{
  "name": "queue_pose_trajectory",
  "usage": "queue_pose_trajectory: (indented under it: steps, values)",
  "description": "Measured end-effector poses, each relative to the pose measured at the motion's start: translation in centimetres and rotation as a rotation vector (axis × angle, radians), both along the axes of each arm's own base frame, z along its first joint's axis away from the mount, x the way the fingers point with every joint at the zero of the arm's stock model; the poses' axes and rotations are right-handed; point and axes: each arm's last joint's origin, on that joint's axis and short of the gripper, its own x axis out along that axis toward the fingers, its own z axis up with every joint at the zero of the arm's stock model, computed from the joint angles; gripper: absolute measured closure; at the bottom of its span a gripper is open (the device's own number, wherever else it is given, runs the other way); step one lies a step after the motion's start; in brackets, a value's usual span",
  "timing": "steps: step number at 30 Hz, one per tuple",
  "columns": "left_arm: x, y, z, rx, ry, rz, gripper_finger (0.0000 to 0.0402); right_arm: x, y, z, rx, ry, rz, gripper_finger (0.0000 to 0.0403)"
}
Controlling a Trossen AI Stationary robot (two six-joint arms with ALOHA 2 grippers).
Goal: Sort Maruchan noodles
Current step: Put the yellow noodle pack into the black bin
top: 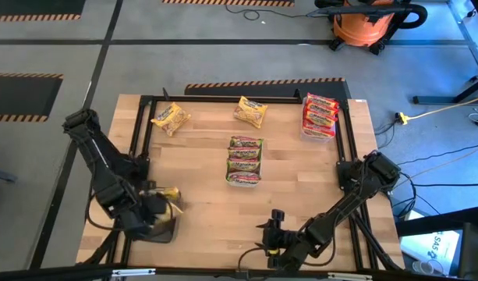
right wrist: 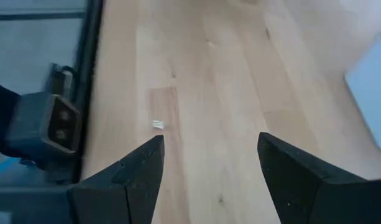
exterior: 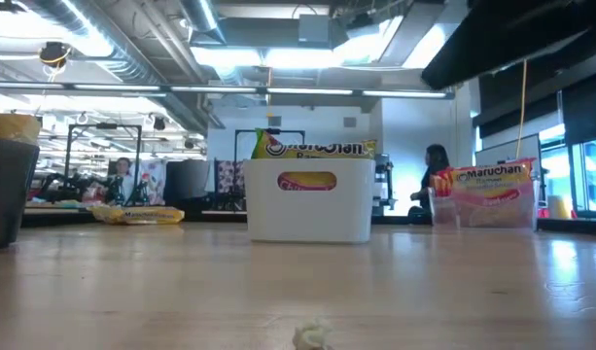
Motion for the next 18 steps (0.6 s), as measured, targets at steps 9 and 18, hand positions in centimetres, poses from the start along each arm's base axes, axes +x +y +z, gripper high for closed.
queue_pose_trajectory:
  steps: [9,18]
  values:
    - [-1.2,0.8,-0.7,0.111,0.102,-0.049,0.0257,1.4,-0.3,-1.5,0.042,0.032,0.027,0.0166]
    - [-0.7,1.5,-4.3,0.121,0.145,-0.102,0.0257,1.9,-0.3,-2.2,0.057,0.044,0.053,0.0166]
